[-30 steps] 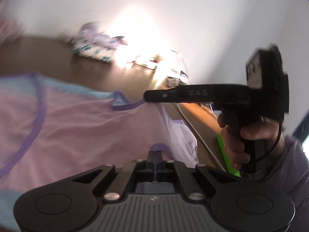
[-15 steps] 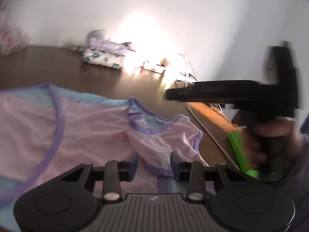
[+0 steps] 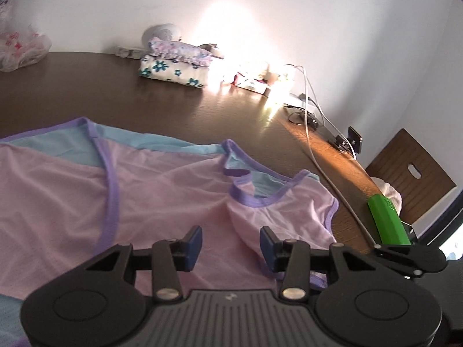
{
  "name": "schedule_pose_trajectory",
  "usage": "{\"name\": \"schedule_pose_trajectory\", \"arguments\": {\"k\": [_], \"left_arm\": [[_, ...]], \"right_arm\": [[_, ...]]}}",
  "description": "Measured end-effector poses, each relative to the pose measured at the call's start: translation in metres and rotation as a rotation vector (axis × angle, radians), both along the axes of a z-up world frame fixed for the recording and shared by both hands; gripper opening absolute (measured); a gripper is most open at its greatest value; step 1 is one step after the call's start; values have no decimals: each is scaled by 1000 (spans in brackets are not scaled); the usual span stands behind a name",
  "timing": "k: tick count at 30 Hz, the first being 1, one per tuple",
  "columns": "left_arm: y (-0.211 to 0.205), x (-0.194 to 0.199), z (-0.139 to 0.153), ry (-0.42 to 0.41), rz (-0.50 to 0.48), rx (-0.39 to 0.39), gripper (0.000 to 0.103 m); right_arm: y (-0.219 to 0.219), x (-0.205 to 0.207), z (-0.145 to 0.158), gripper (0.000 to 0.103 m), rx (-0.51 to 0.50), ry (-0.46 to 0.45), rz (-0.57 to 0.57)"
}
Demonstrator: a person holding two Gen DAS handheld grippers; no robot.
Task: Fold clothes
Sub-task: 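Fold the garment panel over with the right gripper and open both grippers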
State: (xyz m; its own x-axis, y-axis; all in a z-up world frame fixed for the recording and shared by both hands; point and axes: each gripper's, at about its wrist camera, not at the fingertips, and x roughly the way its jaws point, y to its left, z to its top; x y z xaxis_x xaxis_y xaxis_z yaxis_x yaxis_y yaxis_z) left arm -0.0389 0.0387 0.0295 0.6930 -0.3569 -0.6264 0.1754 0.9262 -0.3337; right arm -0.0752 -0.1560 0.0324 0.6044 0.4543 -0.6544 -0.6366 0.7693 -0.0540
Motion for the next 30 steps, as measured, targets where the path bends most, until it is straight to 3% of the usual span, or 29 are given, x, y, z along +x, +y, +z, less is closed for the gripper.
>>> {"name": "schedule_pose_trajectory", "arguments": {"k": [2, 4, 15, 19, 22, 24, 25, 26, 29, 30], "left_arm": [[2, -3, -2, 1, 10, 10, 44], [5, -5, -5, 7, 13, 9, 45], [28, -10, -4, -11, 41, -53, 45], [44, -16, 5, -46, 62, -62, 48], [42, -22, 6, -61, 36, -33, 51], [39, -25, 6, -70, 12, -12, 52], [34, -27, 6, -79, -13, -2, 53], [28, -29, 6, -93, -44, 9, 55], [4, -25, 9, -130, -132, 80, 61], [-5, -23, 10, -140, -161, 111, 61]], "right_arm": [[6, 3, -3, 16, -15, 3, 17], [6, 5, -3, 8, -5, 14, 23], [12, 9, 52, 6, 146, 3, 43], [35, 16, 36, 7, 128, 52, 57], [52, 18, 8, 11, 37, 99, 66], [47, 13, 10, 21, 26, 90, 62], [36, 11, 17, 40, 54, 78, 47], [21, 13, 23, 50, 87, 62, 0], [-24, 19, 39, 50, 182, 27, -151], [-39, 34, 35, 49, 208, 61, -236]]}}
